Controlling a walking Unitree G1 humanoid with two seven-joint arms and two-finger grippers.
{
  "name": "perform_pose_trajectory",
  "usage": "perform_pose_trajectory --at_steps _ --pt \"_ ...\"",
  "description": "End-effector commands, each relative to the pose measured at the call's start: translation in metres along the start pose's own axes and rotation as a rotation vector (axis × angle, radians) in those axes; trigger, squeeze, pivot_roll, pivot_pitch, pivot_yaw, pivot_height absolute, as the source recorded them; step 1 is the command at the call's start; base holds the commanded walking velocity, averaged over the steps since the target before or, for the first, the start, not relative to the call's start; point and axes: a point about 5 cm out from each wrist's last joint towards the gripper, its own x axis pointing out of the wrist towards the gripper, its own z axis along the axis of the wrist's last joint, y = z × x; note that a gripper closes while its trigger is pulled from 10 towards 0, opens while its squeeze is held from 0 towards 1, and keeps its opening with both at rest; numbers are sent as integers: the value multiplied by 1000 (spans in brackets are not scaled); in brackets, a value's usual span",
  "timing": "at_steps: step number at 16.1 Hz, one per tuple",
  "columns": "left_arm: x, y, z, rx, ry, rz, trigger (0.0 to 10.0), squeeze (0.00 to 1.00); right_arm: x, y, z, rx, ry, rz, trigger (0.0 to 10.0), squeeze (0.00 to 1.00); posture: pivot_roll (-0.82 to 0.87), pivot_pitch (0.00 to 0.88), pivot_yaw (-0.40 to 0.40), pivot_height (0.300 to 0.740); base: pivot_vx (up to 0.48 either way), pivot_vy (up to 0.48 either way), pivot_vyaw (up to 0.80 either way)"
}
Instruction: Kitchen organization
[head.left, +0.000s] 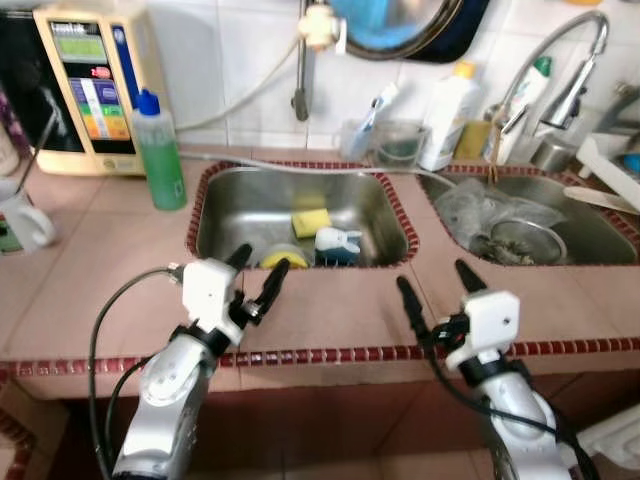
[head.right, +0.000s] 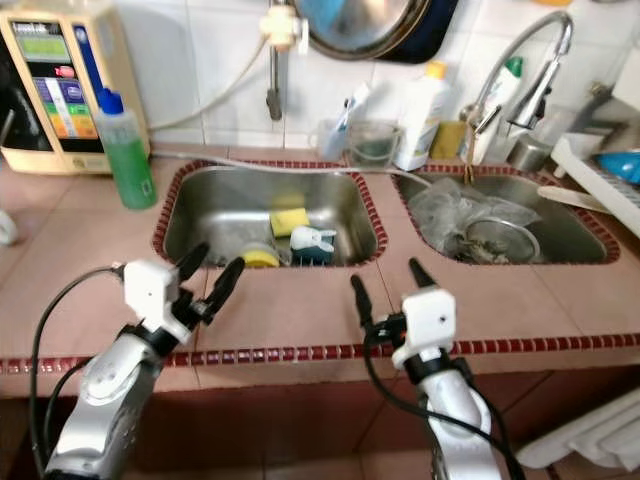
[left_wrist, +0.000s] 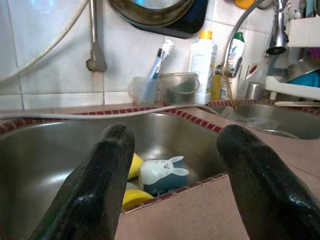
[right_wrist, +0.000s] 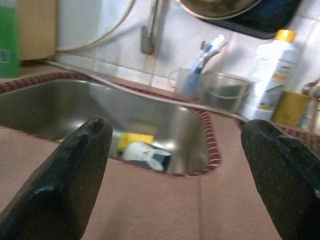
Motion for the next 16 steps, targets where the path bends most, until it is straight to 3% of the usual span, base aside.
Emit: perform_pose_trajectory --at_steps 1,4,7,8,11,13,16 --pt "0 -6 3 0 -24 -31 10000 0 -1 -2 4 -21 -13 20 10000 0 -126 0 -25 740 0 0 0" --pt "-6 -6 6 23 -43 -84 10000 0 -4 1 4 -32 -1 127 10000 0 -124 0 -30 740 0 0 0" --pt "-21 -17 19 11 -41 -334 10000 0 -14 5 13 -38 20 387 10000 0 -120 0 -41 740 0 0 0" --pt "-27 -19 23 -44 -22 -414 10000 0 -19 5 14 -41 37 455 10000 0 -119 0 -42 740 0 0 0" --pt "-53 -21 24 -49 117 -699 10000 0 -38 -3 16 37 140 668 10000 0 -116 0 -54 740 0 0 0" --pt "-65 -21 20 -42 169 -765 10000 0 -48 -2 11 49 196 758 10000 0 -117 0 -52 740 0 0 0" --pt "-84 -22 9 -13 276 -856 10000 0 -73 -2 -8 149 379 907 10000 0 -110 0 -52 740 0 0 0"
